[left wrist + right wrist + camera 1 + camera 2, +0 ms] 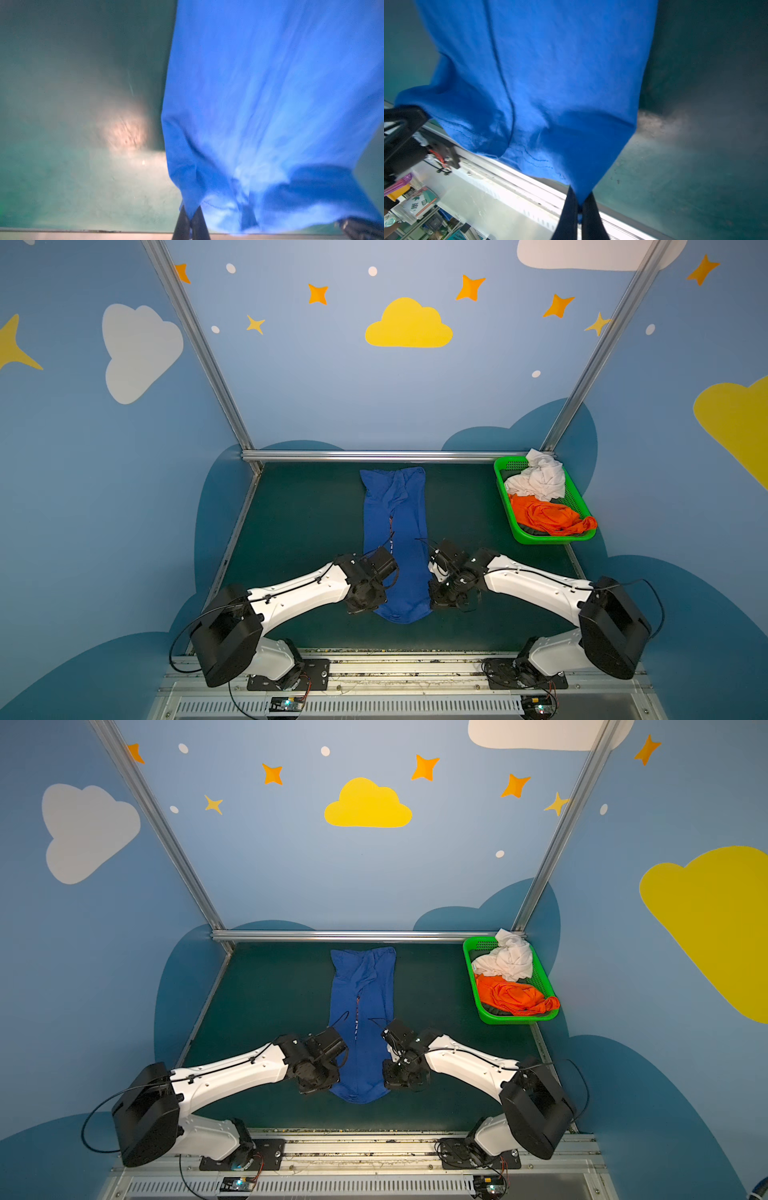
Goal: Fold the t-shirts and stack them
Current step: 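Lift the near end with both grippers and fold it toward the far end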
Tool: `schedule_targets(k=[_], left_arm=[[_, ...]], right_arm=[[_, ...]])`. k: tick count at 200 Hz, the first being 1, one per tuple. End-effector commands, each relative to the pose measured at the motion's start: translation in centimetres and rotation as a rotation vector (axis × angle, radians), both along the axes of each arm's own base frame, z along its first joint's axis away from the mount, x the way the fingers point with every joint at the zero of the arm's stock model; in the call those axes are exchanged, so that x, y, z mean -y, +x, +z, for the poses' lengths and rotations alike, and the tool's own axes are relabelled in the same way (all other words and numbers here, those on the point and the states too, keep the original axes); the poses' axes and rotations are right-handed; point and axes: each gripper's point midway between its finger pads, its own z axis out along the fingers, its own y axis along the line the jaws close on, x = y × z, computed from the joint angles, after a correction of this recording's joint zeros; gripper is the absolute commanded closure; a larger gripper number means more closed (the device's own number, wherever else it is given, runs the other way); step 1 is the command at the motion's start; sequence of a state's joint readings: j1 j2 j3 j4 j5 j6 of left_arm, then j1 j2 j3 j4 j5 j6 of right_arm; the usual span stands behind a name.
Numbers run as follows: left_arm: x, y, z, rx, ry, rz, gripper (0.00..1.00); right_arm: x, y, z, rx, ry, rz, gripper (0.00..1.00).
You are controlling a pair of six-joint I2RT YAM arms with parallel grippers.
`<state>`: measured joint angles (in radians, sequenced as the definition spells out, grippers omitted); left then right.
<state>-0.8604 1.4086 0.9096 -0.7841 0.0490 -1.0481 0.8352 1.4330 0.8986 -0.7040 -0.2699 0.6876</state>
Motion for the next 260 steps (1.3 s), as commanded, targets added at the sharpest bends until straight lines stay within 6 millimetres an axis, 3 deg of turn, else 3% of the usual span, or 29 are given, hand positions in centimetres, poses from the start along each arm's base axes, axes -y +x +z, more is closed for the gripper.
schedule_targets(k=[1, 65, 115, 145, 192, 260], left_arm=[[-2.2, 2.0, 1.5, 0.066, 0.054, 0.046, 0.95], [-3.4, 10.5, 4.6, 0.16, 0.001, 0.057, 0.95], [-3.8, 18.1, 3.9, 0.169, 0.002, 0.002, 0.95], [-3.8, 21.1, 3.2, 0.159, 0.0, -0.018, 0.95], [-3.9, 24.7, 2.5, 0.159, -0.046, -0.014, 0.95], [-3.9, 26.9, 1.4, 0.14, -0.085, -0.028, 0.95]], right_arm=[[0.6, 2.2, 2.0, 0.063, -0.005, -0.013, 1.0], [-0.2, 11.0, 3.7, 0.111, 0.036, -0.05, 1.0], [-1.1, 17.8, 2.4, 0.076, 0.075, -0.105, 1.0], [-1.3, 20.8, 2.4, 0.084, 0.081, -0.113, 1.0], [-1.0, 23.9, 1.9, 0.076, 0.099, -0.13, 1.0], [-1.0, 25.8, 0.5, 0.046, 0.126, -0.123, 1.0]])
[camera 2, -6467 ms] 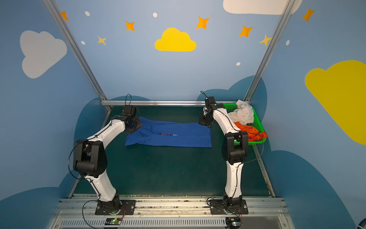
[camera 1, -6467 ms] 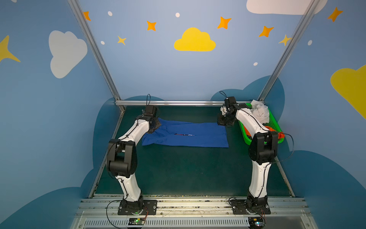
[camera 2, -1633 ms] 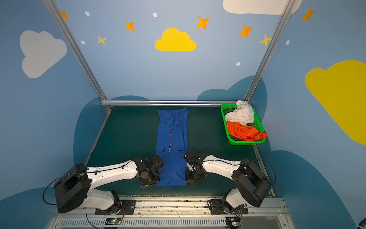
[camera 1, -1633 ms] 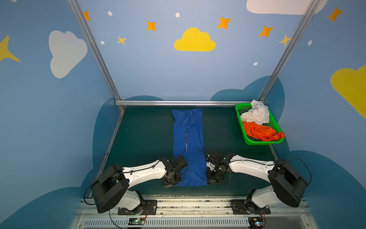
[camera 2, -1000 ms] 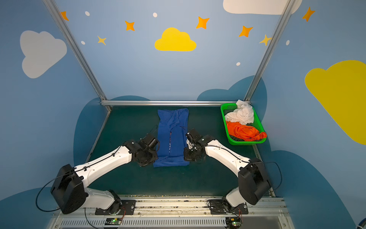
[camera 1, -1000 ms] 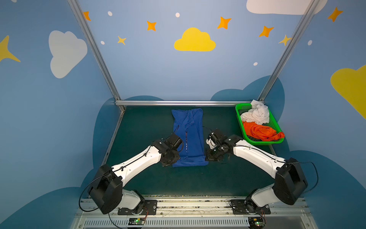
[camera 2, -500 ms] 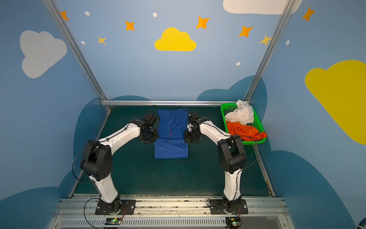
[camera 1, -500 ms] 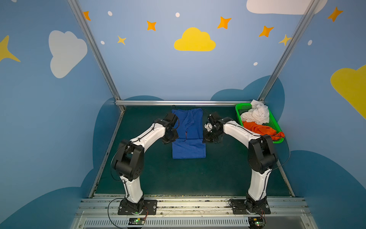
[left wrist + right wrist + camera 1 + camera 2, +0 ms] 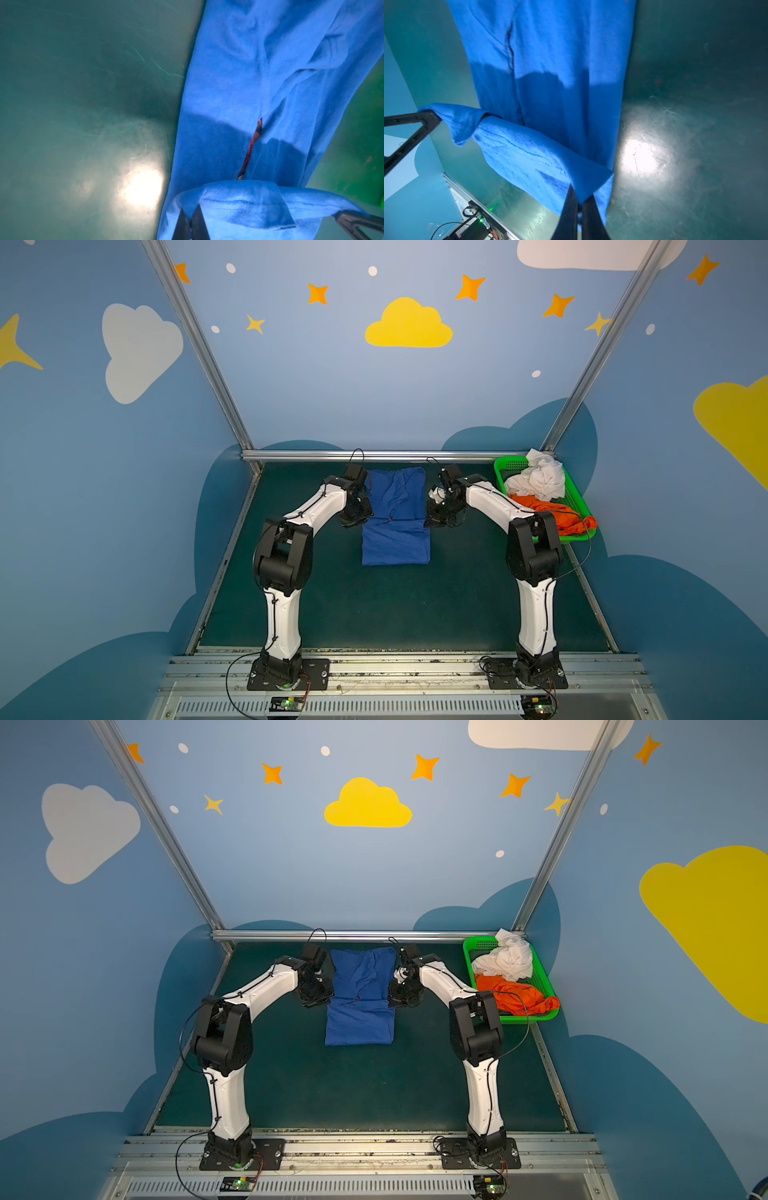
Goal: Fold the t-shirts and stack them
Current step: 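Lift the near end with both grippers and fold it toward the far end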
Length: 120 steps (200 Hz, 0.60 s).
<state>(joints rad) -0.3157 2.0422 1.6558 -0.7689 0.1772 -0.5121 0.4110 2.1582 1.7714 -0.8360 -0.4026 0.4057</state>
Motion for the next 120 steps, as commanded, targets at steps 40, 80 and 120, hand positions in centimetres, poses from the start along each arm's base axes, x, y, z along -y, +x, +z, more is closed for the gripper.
schedule_targets(k=[40, 80, 120], left_arm=[[-0.2, 2.0, 0.0, 0.002, -0.015, -0.022, 0.95], [-0.5, 2.9, -0.7, -0.002, -0.013, -0.011, 0.95], [0.0, 3.4, -1.9, -0.03, -0.048, -0.015, 0.95]], right_arm=[[0.2, 1.4, 0.0, -0.008, 0.016, 0.009, 1.0], [0.0, 2.4, -0.1, -0.006, 0.025, 0.012, 1.0], [-0.1, 3.6, -0.5, -0.016, 0.036, 0.005, 1.0]])
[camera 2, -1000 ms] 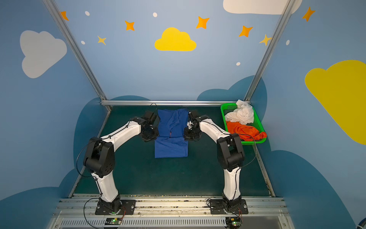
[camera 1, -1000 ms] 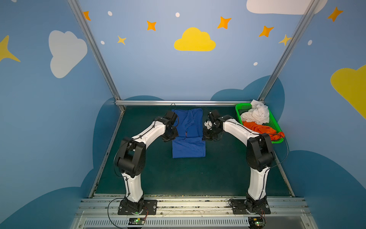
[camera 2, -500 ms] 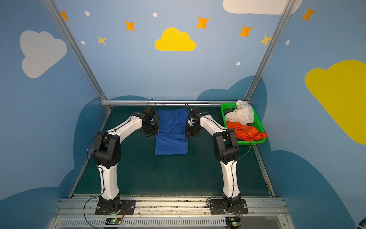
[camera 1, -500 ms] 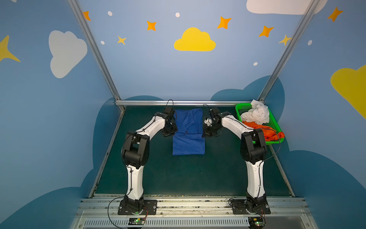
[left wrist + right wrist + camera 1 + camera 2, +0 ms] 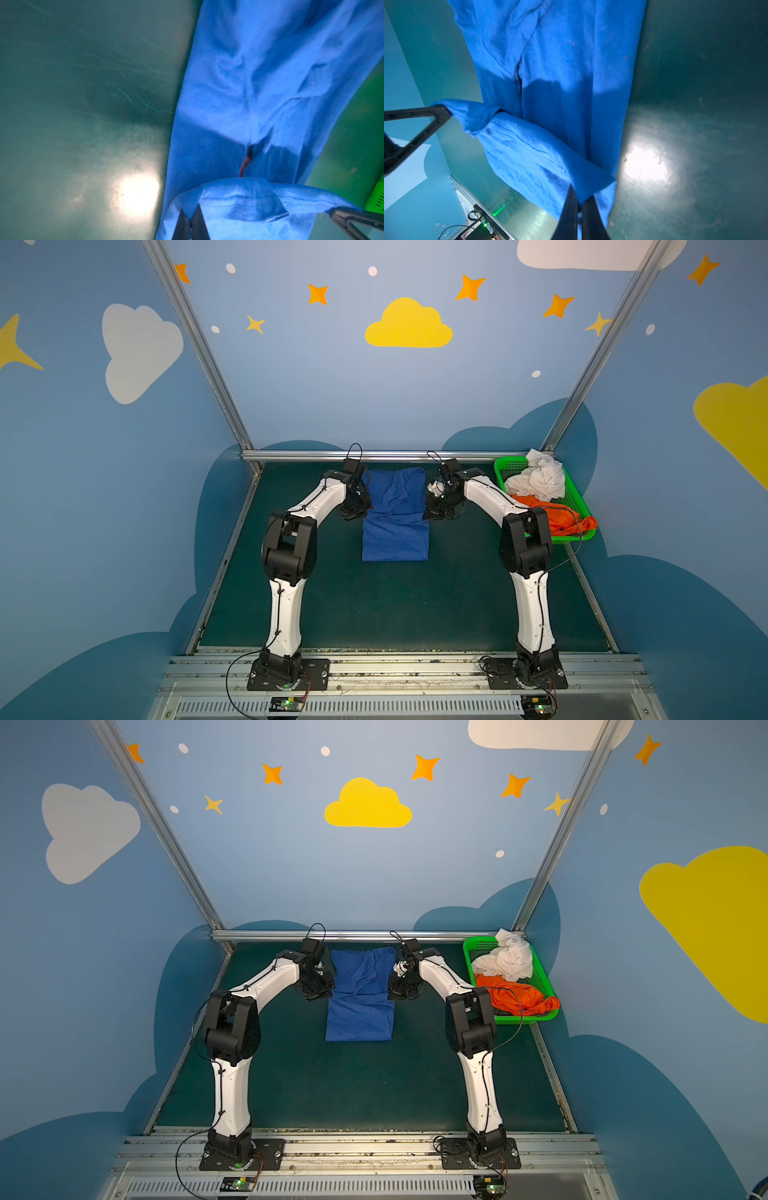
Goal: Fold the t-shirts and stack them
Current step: 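Lift the near end with both grippers and fold it toward the far end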
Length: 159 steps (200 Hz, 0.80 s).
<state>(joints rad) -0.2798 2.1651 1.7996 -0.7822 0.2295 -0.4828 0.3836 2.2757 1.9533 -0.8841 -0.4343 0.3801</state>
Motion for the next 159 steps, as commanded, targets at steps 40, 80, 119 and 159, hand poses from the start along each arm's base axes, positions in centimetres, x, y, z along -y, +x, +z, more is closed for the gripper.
schedule_targets(k=[40, 80, 119, 159], left_arm=[[-0.2, 1.0, -2.1, -0.048, -0.024, 0.009, 0.91], [0.4, 1.7, -1.8, -0.042, -0.079, 0.021, 0.77], [1.3, 2.5, -1.3, -0.029, -0.151, 0.027, 0.7], [1.7, 3.6, -1.6, -0.037, -0.228, 0.053, 0.68]], right_arm=[[0.3, 1.0, -1.4, -0.054, 0.014, -0.004, 0.95], [0.0, 1.7, -0.9, -0.047, 0.057, -0.022, 0.81], [-0.4, 2.7, -0.3, -0.039, 0.118, -0.046, 0.75], [-0.6, 3.8, -0.3, -0.053, 0.191, -0.082, 0.74]])
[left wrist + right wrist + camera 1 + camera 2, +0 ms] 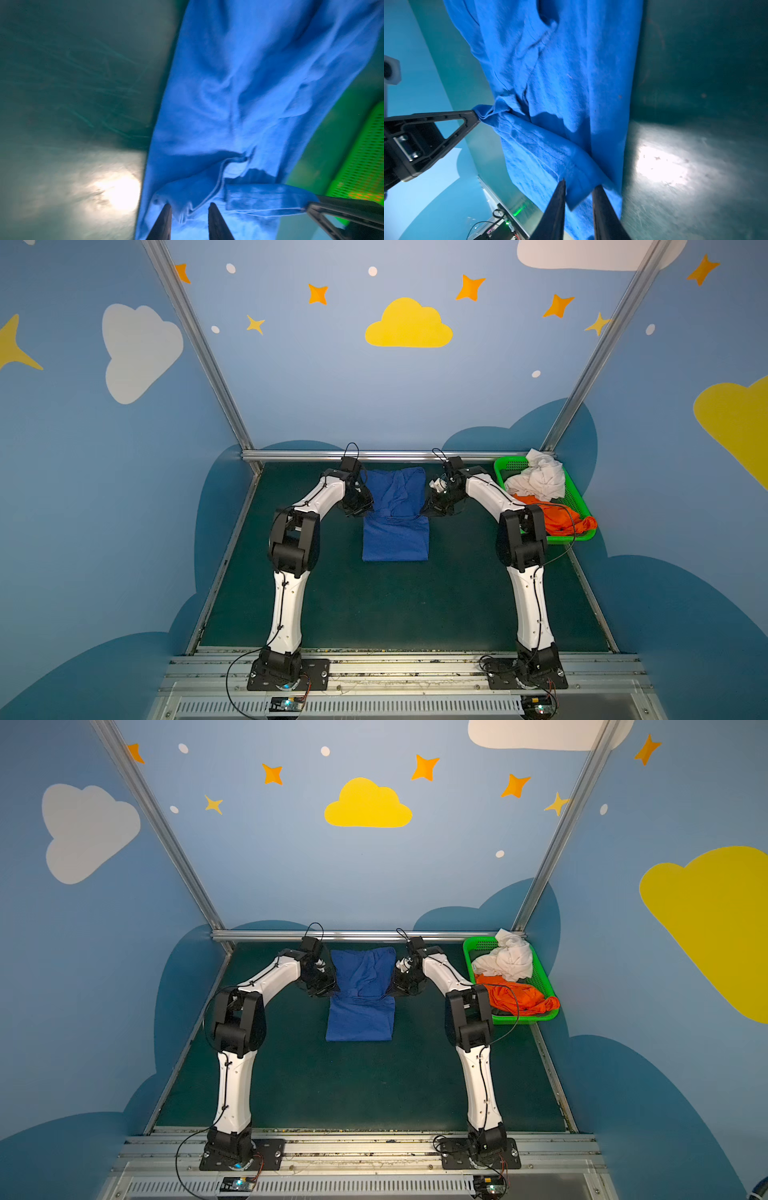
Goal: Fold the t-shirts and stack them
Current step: 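Lift the near end with both grippers and fold it toward the far end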
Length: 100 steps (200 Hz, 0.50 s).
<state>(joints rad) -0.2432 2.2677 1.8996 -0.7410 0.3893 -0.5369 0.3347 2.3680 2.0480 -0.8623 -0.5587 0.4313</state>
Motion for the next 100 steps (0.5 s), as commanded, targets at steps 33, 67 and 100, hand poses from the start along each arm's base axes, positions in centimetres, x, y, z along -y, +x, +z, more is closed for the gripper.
schedule_targets(k=[33, 67, 100], left_arm=[[-0.1, 2.4, -0.9, -0.021, -0.147, 0.075, 0.67], [-0.5, 3.8, -0.6, -0.016, -0.214, 0.124, 0.67], [-1.0, 4.6, 1.7, 0.034, -0.224, 0.136, 0.6]], right_arm=[[-0.5, 2.5, 0.1, -0.022, 0.14, -0.066, 0.74], [-0.1, 3.5, 0.0, -0.031, 0.177, -0.107, 0.73], [0.5, 3.8, 1.2, 0.005, 0.174, -0.113, 0.64]])
